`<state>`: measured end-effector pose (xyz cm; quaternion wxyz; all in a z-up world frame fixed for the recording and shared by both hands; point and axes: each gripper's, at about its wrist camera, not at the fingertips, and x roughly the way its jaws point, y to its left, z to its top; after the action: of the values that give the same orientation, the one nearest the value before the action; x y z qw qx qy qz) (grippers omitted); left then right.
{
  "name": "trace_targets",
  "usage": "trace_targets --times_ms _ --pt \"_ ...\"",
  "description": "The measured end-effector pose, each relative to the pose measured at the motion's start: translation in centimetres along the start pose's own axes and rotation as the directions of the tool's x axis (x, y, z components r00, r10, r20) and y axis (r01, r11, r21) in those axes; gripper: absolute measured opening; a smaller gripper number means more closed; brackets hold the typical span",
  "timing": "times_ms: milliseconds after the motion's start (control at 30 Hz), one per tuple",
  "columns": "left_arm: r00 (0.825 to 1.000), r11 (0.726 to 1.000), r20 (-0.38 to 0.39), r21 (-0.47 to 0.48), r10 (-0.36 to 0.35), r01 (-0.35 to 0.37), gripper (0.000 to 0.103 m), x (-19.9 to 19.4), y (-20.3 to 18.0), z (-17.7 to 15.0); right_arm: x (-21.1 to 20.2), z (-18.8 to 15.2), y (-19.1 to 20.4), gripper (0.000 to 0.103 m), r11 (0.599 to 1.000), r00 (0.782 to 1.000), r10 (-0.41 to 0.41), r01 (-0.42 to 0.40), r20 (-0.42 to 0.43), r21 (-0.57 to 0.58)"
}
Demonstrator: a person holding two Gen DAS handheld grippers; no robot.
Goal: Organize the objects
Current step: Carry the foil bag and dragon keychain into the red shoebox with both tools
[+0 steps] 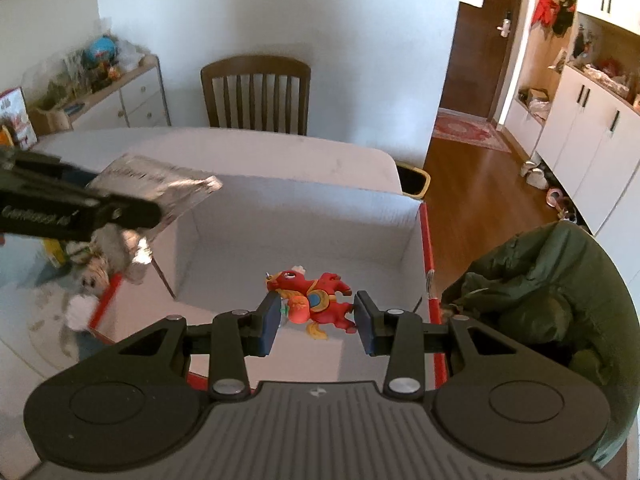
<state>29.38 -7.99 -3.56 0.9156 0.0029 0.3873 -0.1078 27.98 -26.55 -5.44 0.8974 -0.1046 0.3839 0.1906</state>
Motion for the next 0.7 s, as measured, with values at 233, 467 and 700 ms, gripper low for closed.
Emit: trace_targets --times_ms 233,467,700 --pt "0.999 0.999 -0.045 0.029 -0.018 0.019 0.044 4.7 -2.4 0.8 3.0 -0.3 -0.5 0.039 0.999 0.999 0.013 -0.015 -0.042 -0.041" --pt "0.990 0.998 -0.135 0.033 -0.047 0.052 0.040 9.7 -3.2 0.9 6.6 -1.0 -0.3 0.039 0.997 0.992 0.020 -0.030 -0.126 -0.073" --pt "0.981 0.999 -0.191 0.014 -0.035 0.038 0.041 11.2 -1.9 -0.4 9.7 -1.0 -0.1 0.039 0.996 0.974 0.024 -0.044 -0.223 -0.083"
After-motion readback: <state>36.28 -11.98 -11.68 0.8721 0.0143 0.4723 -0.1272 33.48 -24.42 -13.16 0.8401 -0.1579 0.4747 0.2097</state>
